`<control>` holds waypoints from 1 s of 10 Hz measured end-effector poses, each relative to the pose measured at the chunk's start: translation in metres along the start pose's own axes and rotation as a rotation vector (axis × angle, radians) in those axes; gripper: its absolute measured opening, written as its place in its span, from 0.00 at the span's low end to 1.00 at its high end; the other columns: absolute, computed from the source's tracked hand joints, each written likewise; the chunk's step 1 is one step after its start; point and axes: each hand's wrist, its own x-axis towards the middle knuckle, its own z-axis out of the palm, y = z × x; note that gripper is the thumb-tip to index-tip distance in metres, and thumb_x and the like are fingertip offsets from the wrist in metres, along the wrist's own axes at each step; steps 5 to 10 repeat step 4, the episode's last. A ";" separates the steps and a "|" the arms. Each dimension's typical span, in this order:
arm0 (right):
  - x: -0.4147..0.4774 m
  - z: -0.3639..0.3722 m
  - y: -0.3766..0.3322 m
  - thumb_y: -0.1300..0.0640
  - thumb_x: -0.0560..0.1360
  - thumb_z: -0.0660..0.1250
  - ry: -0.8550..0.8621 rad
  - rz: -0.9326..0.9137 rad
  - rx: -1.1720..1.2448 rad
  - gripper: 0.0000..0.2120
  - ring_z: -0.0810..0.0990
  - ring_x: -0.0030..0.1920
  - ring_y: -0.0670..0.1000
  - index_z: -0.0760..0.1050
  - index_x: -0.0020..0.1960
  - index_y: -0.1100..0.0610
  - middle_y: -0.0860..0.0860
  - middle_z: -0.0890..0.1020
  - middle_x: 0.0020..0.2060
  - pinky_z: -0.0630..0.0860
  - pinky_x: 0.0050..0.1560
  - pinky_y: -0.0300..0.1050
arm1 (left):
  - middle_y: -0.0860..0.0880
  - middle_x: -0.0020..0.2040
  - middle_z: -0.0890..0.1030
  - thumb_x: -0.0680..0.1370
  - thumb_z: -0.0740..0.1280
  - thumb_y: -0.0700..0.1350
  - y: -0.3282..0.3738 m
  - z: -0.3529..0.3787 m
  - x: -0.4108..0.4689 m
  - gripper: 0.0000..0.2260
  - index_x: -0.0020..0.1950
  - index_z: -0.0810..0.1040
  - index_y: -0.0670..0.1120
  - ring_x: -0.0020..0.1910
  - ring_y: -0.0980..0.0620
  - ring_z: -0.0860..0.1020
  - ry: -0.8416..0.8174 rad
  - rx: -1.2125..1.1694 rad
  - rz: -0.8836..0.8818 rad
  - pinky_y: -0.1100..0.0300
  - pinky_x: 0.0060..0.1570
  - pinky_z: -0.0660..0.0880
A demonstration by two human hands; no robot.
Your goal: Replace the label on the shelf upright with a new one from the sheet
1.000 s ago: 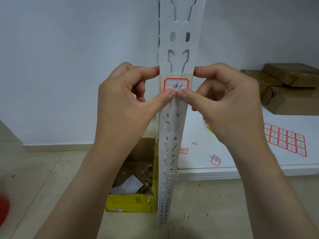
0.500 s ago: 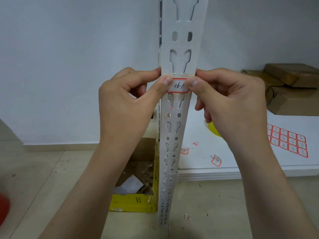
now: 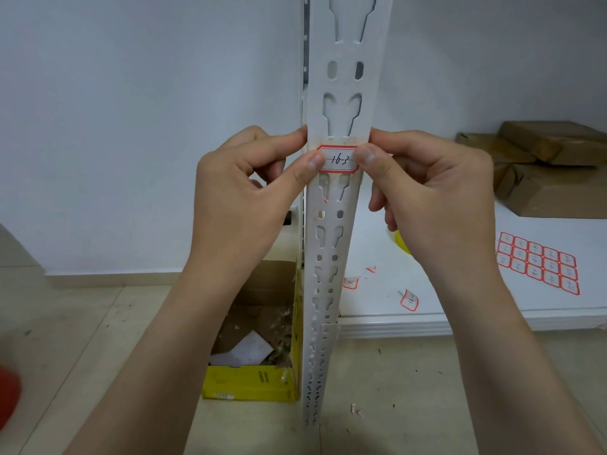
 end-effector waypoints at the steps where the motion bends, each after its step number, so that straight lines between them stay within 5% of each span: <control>1: -0.003 -0.002 0.000 0.56 0.78 0.74 -0.023 -0.015 -0.087 0.12 0.77 0.25 0.49 0.85 0.61 0.51 0.57 0.82 0.29 0.74 0.30 0.40 | 0.50 0.37 0.75 0.80 0.75 0.47 -0.001 -0.002 -0.001 0.13 0.65 0.84 0.49 0.39 0.62 0.72 -0.031 -0.009 -0.001 0.66 0.37 0.74; 3: -0.007 -0.002 -0.001 0.54 0.78 0.74 -0.069 0.036 -0.153 0.17 0.71 0.26 0.46 0.81 0.67 0.46 0.56 0.81 0.29 0.72 0.31 0.39 | 0.53 0.37 0.73 0.80 0.75 0.44 0.008 -0.010 0.001 0.17 0.69 0.82 0.48 0.37 0.62 0.72 -0.112 0.059 0.009 0.75 0.40 0.70; 4: -0.010 -0.018 -0.012 0.59 0.82 0.69 -0.074 0.049 -0.213 0.14 0.75 0.30 0.43 0.84 0.62 0.44 0.47 0.84 0.37 0.75 0.35 0.43 | 0.56 0.39 0.75 0.80 0.75 0.43 0.023 -0.028 0.000 0.19 0.71 0.81 0.52 0.38 0.62 0.74 -0.180 0.123 -0.052 0.77 0.43 0.72; 10: -0.010 -0.018 -0.012 0.59 0.82 0.69 -0.074 0.049 -0.213 0.14 0.75 0.30 0.43 0.84 0.62 0.44 0.47 0.84 0.37 0.75 0.35 0.43 | 0.56 0.39 0.75 0.80 0.75 0.43 0.023 -0.028 0.000 0.19 0.71 0.81 0.52 0.38 0.62 0.74 -0.180 0.123 -0.052 0.77 0.43 0.72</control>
